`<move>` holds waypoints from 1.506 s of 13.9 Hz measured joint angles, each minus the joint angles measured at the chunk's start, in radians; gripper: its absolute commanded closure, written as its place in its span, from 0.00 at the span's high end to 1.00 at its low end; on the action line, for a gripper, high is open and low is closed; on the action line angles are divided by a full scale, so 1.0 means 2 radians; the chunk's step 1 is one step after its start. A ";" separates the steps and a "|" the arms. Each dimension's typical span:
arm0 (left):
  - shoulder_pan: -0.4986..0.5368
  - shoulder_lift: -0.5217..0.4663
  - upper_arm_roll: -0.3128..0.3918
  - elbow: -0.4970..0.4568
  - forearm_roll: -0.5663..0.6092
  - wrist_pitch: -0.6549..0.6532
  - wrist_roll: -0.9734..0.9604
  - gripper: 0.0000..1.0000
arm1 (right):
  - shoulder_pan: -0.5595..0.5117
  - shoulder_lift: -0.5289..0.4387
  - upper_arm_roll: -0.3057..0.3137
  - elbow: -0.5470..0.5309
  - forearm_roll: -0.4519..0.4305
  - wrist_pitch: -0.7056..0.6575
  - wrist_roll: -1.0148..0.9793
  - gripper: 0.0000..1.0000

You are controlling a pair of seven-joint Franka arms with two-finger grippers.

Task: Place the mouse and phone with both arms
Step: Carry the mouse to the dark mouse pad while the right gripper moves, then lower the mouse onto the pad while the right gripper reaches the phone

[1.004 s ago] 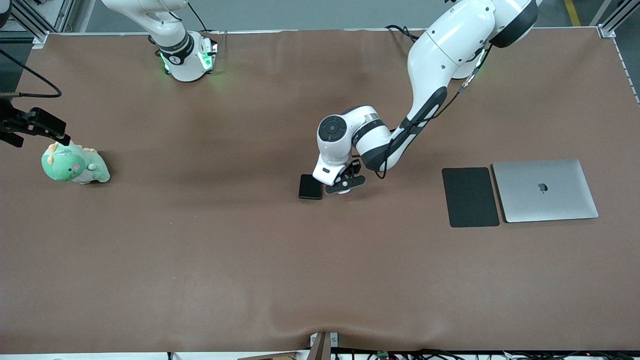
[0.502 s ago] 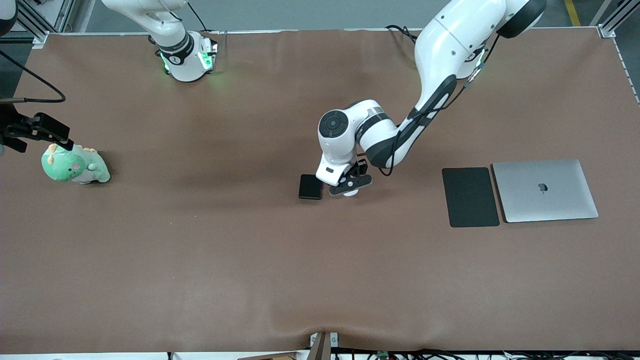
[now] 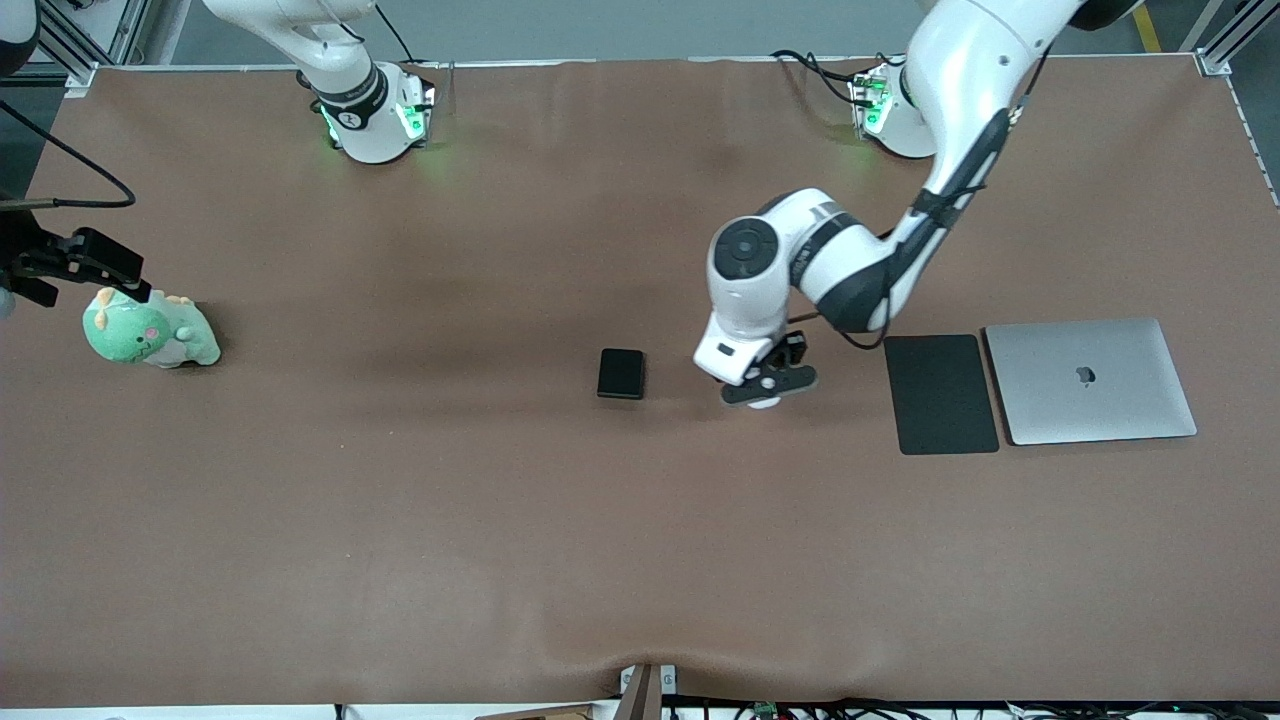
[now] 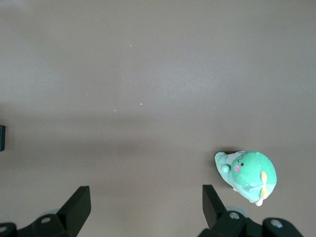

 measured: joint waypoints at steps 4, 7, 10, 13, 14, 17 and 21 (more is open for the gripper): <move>0.147 -0.018 -0.064 -0.042 0.000 -0.001 0.093 0.52 | 0.000 0.000 0.000 0.000 0.000 0.000 0.000 1.00; 0.203 -0.019 -0.072 -0.060 0.000 -0.001 0.125 0.51 | 0.000 0.000 0.000 0.000 0.000 0.000 0.000 1.00; 0.234 -0.018 -0.071 -0.077 0.005 -0.001 0.140 0.51 | 0.000 0.000 0.000 0.000 0.000 0.002 0.000 1.00; 0.273 -0.016 -0.071 -0.085 0.007 0.000 0.169 0.51 | 0.000 0.003 0.000 0.000 0.000 0.008 0.000 1.00; 0.285 -0.013 -0.071 -0.087 0.009 0.003 0.176 0.51 | 0.001 0.005 0.001 0.000 0.001 0.008 0.000 1.00; 0.314 -0.004 -0.071 -0.105 0.045 0.027 0.182 0.51 | 0.019 0.025 0.002 -0.001 0.004 0.008 0.000 1.00; 0.331 0.004 -0.071 -0.128 0.056 0.065 0.194 0.52 | 0.077 0.073 0.003 -0.001 0.005 0.024 0.002 1.00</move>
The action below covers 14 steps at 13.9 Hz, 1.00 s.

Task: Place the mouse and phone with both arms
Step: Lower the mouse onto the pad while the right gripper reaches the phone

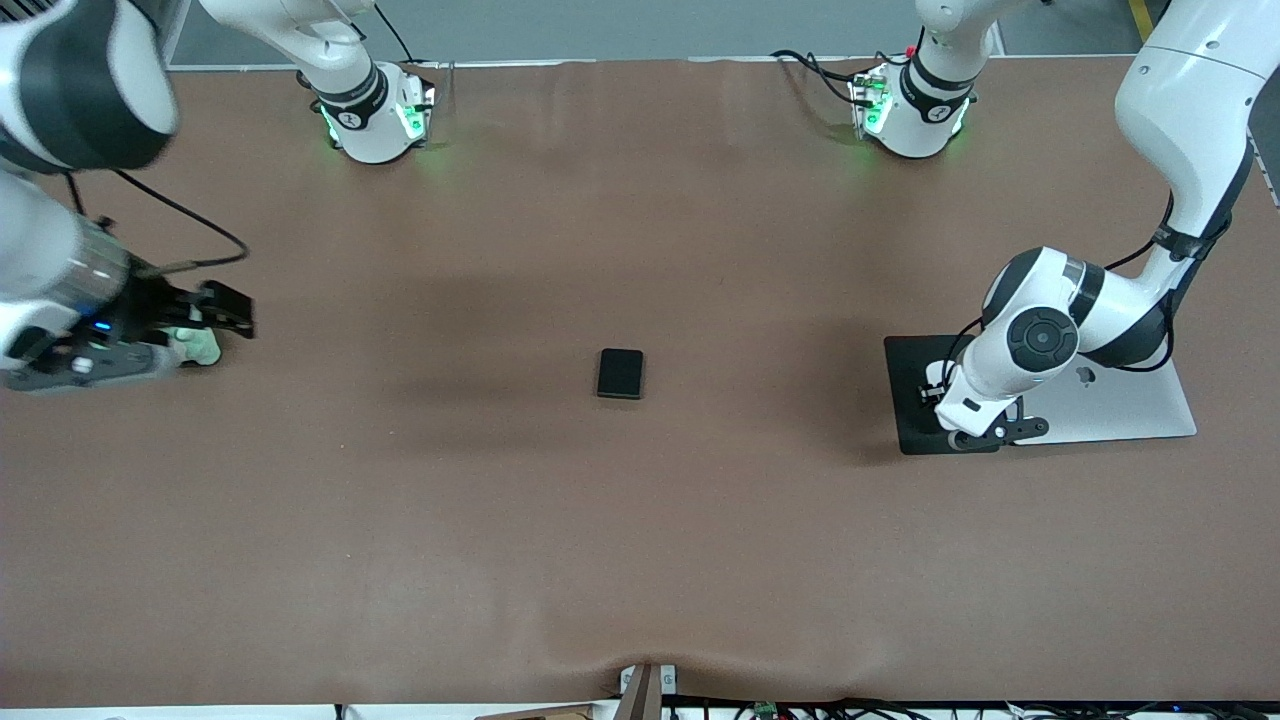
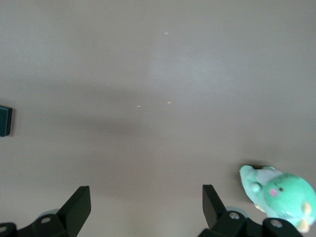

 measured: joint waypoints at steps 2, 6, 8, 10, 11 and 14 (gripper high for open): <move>0.003 0.000 0.000 -0.010 0.000 0.019 0.011 0.55 | 0.038 0.021 0.001 0.000 0.002 0.016 0.034 1.00; 0.011 0.001 0.000 -0.021 0.000 0.034 0.046 0.56 | 0.111 0.061 0.002 0.000 0.006 0.070 0.151 1.00; 0.018 0.001 0.000 -0.022 0.000 0.038 0.059 0.65 | 0.147 0.082 0.002 0.000 0.008 0.097 0.216 1.00; 0.022 0.004 0.000 -0.023 0.000 0.041 0.064 0.99 | 0.180 0.105 0.002 0.000 0.010 0.119 0.276 1.00; 0.022 0.005 0.000 -0.023 0.000 0.042 0.064 1.00 | 0.195 0.118 0.002 0.000 0.010 0.130 0.299 1.00; 0.023 0.006 0.000 -0.020 0.000 0.047 0.064 1.00 | 0.228 0.162 0.002 0.000 0.015 0.175 0.363 1.00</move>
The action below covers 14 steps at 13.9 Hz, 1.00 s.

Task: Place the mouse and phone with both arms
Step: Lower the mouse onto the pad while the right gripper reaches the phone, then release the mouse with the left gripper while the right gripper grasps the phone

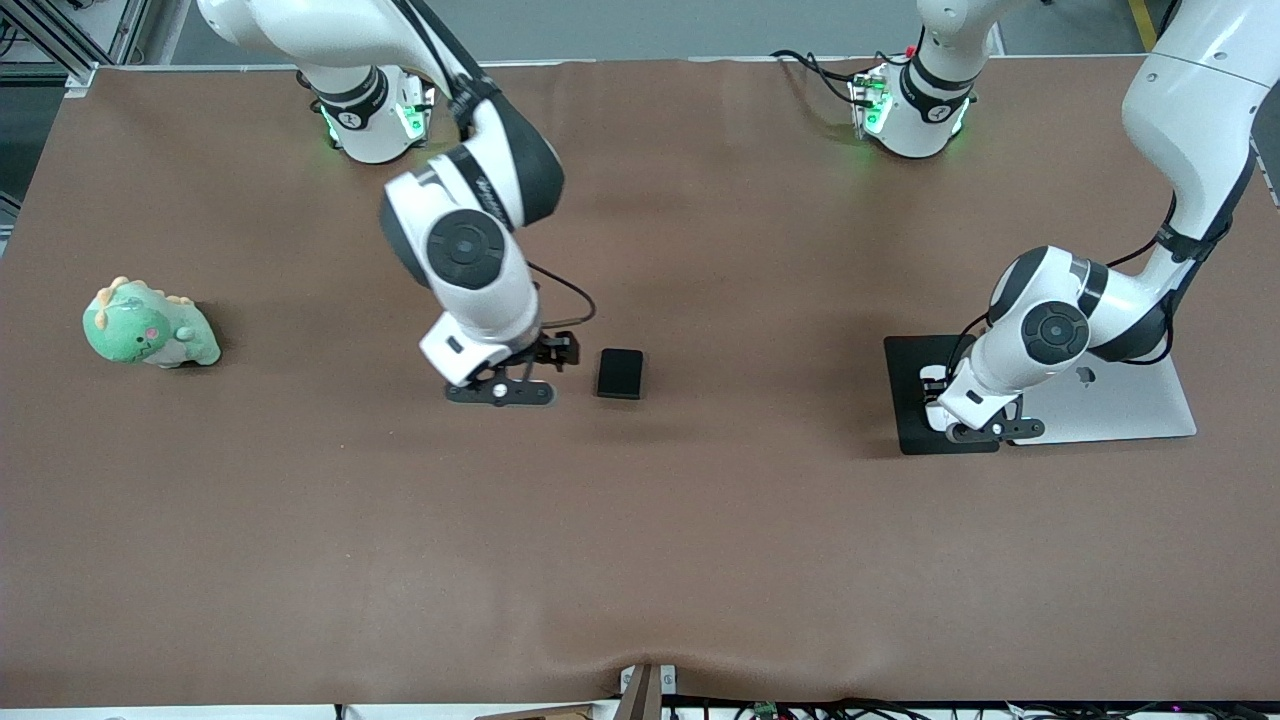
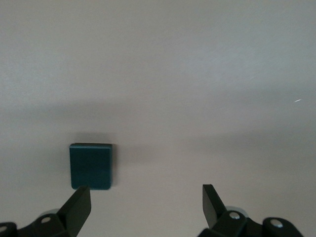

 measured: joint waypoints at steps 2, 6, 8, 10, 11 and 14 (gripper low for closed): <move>0.001 -0.001 -0.002 0.013 0.000 0.003 0.000 1.00 | 0.014 0.035 0.000 -0.001 0.035 0.030 0.020 1.00; 0.003 -0.017 -0.030 0.086 0.000 -0.042 0.000 1.00 | 0.049 0.098 0.000 0.000 0.063 0.121 0.034 1.00; 0.003 -0.027 -0.045 0.137 0.000 -0.075 0.000 1.00 | 0.067 0.113 0.000 0.001 0.063 0.133 0.051 1.00; 0.003 -0.036 -0.053 0.189 0.000 -0.119 0.021 1.00 | 0.075 0.121 -0.002 0.002 0.051 0.133 0.053 1.00; 0.003 -0.038 -0.055 0.215 0.000 -0.140 0.040 1.00 | 0.075 0.125 -0.003 0.002 0.042 0.133 0.053 1.00; 0.004 -0.039 -0.063 0.269 -0.011 -0.190 0.066 1.00 | 0.074 0.135 -0.005 0.005 0.033 0.136 0.053 1.00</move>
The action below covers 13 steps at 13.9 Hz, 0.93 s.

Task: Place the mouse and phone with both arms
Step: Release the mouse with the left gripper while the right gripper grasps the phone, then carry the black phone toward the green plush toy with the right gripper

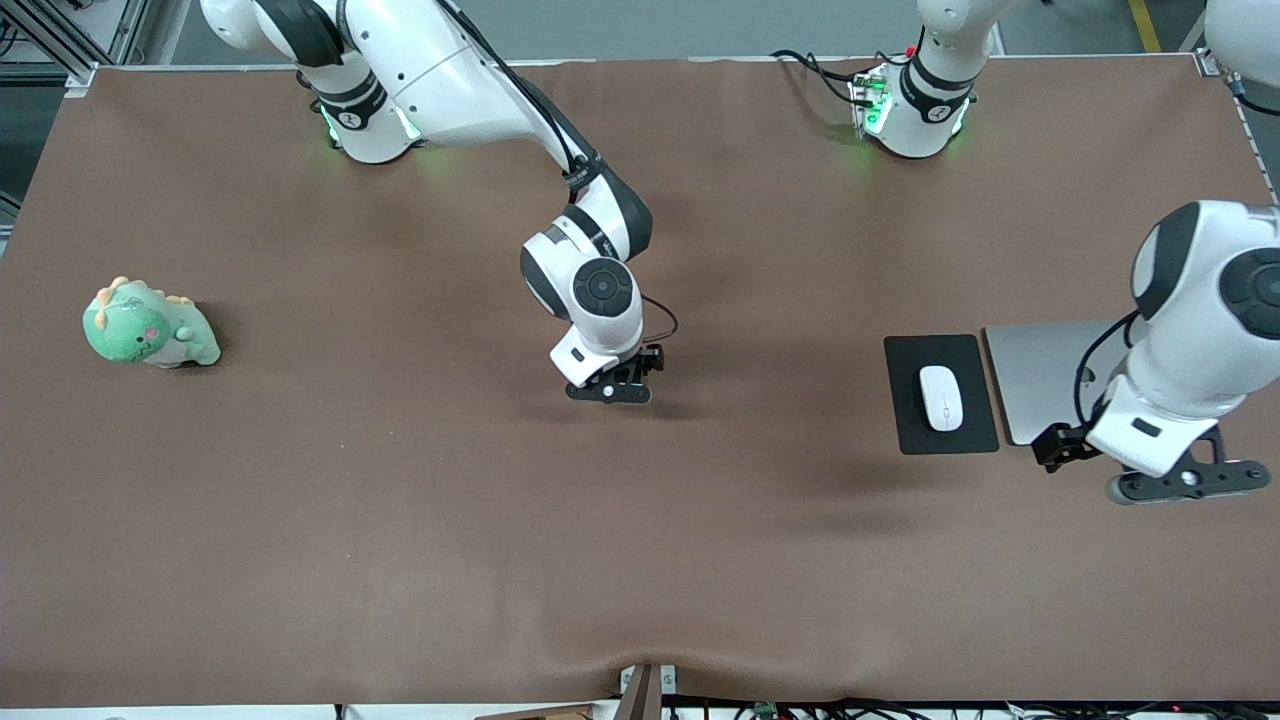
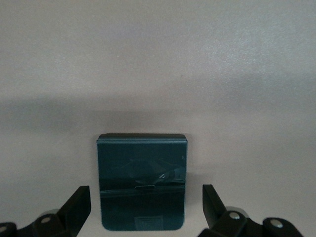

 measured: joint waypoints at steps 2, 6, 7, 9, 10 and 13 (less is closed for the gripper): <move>0.000 0.000 -0.005 0.023 -0.006 -0.034 0.004 1.00 | 0.000 0.003 0.000 0.001 0.000 0.003 0.000 1.00; -0.020 -0.010 -0.008 0.051 -0.045 -0.087 0.024 1.00 | 0.000 0.012 0.000 0.003 0.000 0.021 0.000 1.00; -0.043 -0.025 0.018 0.056 -0.077 -0.096 0.025 1.00 | 0.000 0.014 0.000 0.003 0.000 0.024 0.000 1.00; -0.119 -0.074 0.126 0.061 -0.168 -0.126 0.038 1.00 | 0.000 0.019 0.000 0.004 0.000 0.032 0.000 1.00; -0.155 -0.098 0.182 0.061 -0.204 -0.144 0.058 1.00 | 0.000 0.021 0.000 0.004 0.000 0.035 0.000 1.00; -0.245 -0.161 0.319 0.048 -0.260 -0.186 0.109 1.00 | -0.001 0.024 -0.003 0.009 0.000 0.037 0.000 0.38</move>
